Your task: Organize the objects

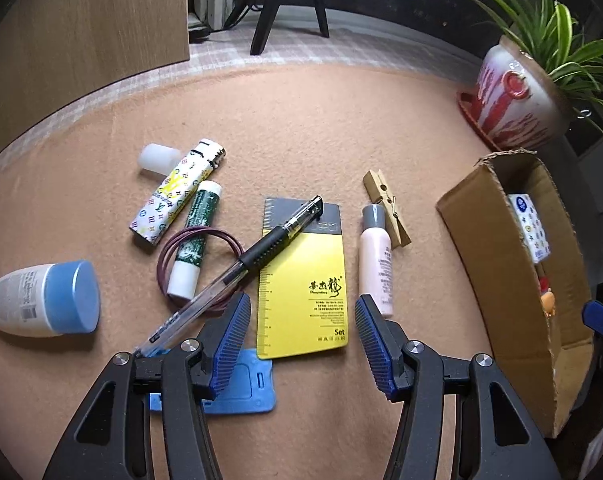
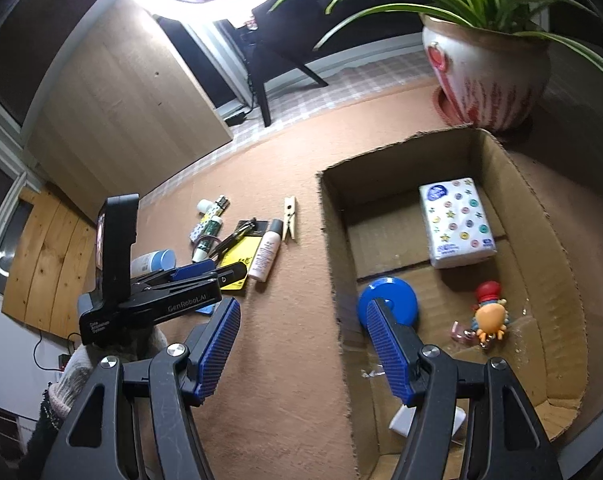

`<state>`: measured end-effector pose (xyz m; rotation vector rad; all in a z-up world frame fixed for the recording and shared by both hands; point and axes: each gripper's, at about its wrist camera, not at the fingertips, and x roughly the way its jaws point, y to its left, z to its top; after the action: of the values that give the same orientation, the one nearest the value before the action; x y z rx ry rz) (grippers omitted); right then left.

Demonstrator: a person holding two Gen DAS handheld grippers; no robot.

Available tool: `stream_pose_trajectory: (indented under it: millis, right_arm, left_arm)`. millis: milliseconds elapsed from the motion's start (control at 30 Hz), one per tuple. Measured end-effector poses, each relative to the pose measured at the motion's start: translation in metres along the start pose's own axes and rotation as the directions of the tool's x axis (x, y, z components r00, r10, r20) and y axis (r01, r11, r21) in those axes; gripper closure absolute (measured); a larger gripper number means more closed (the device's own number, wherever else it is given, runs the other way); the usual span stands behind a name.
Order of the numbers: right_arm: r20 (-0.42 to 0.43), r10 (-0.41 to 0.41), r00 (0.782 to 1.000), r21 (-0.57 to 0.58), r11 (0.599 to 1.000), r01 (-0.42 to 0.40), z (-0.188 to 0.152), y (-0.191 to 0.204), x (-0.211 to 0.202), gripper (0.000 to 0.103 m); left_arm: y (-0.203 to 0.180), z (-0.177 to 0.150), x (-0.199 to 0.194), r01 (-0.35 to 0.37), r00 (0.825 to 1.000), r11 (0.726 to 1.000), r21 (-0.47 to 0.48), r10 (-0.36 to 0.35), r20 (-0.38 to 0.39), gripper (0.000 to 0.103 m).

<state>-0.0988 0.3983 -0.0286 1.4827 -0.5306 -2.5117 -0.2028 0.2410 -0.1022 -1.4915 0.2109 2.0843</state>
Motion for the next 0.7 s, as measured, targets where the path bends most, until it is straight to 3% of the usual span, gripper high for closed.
stream_pose_trajectory:
  millis: [167, 233, 400, 600, 700]
  right_arm:
    - [-0.005, 0.004, 1.0, 0.011, 1.0, -0.004, -0.002, -0.004, -0.003, 0.041]
    - [-0.006, 0.005, 1.0, 0.008, 1.0, -0.005, -0.003, -0.003, -0.003, 0.041]
    - [-0.01, 0.007, 1.0, 0.003, 1.0, -0.007, -0.006, -0.001, -0.002, 0.041]
    - [-0.012, 0.004, 1.0, 0.01, 1.0, -0.003, -0.008, -0.003, -0.002, 0.041]
    - [-0.014, 0.003, 1.0, 0.011, 1.0, -0.002, -0.008, -0.003, -0.001, 0.041]
  left_arm:
    - [-0.007, 0.005, 0.012, -0.035, 0.999, 0.999, 0.024, 0.036, -0.008, 0.043]
    - [-0.009, 0.009, 0.015, -0.038, 0.999, 0.999, 0.025, 0.038, -0.009, 0.036]
    - [-0.014, 0.016, 0.021, -0.082, 0.997, 0.995, 0.057, 0.082, -0.002, 0.036]
    - [-0.014, 0.011, 0.02, -0.112, 0.994, 0.99, 0.09, 0.111, 0.016, 0.05]
    - [-0.012, 0.006, 0.017, -0.098, 0.995, 0.991, 0.091, 0.098, 0.012, 0.05]
